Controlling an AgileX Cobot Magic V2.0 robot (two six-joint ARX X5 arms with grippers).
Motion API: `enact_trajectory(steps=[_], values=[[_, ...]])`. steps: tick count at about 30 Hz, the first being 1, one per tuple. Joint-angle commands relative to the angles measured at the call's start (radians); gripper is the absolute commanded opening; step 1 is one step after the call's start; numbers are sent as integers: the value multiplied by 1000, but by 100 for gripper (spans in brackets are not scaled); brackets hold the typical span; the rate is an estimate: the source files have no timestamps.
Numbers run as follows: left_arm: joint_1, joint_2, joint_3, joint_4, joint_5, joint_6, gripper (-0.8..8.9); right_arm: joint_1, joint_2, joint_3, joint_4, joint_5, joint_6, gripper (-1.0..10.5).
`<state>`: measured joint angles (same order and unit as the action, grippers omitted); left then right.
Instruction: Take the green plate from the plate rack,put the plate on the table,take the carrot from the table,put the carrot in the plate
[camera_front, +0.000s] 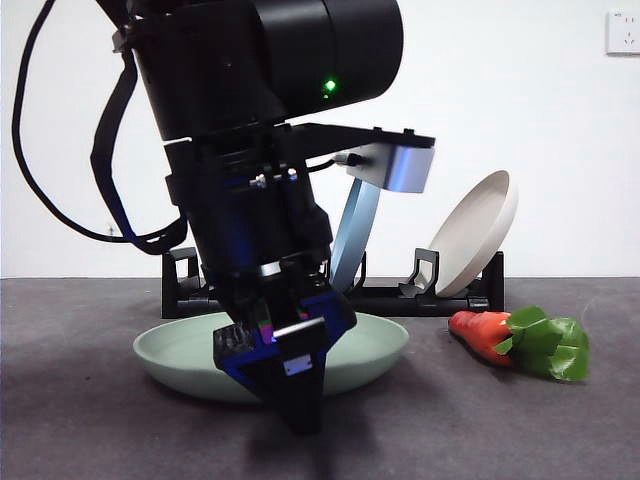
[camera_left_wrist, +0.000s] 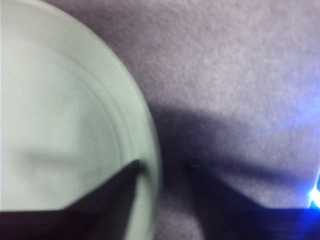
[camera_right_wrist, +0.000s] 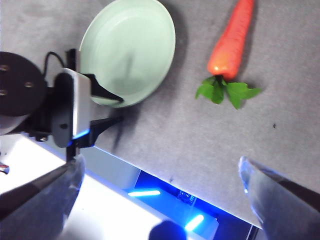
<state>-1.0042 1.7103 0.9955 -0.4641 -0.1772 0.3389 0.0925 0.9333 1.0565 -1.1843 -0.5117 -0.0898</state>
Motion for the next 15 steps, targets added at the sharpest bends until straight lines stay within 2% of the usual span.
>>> enact_trajectory(steps=[1,7,15], values=[[-3,-8,-5,-9,-4,-32,418,3,26,1,12,23,3,564],[-3,-101,56,-86,-4,-88,418,31,100,1,95,34,23,564],[-2,-356,248,-252,-7,-183,417,156,259,1,280,220,106,564]])
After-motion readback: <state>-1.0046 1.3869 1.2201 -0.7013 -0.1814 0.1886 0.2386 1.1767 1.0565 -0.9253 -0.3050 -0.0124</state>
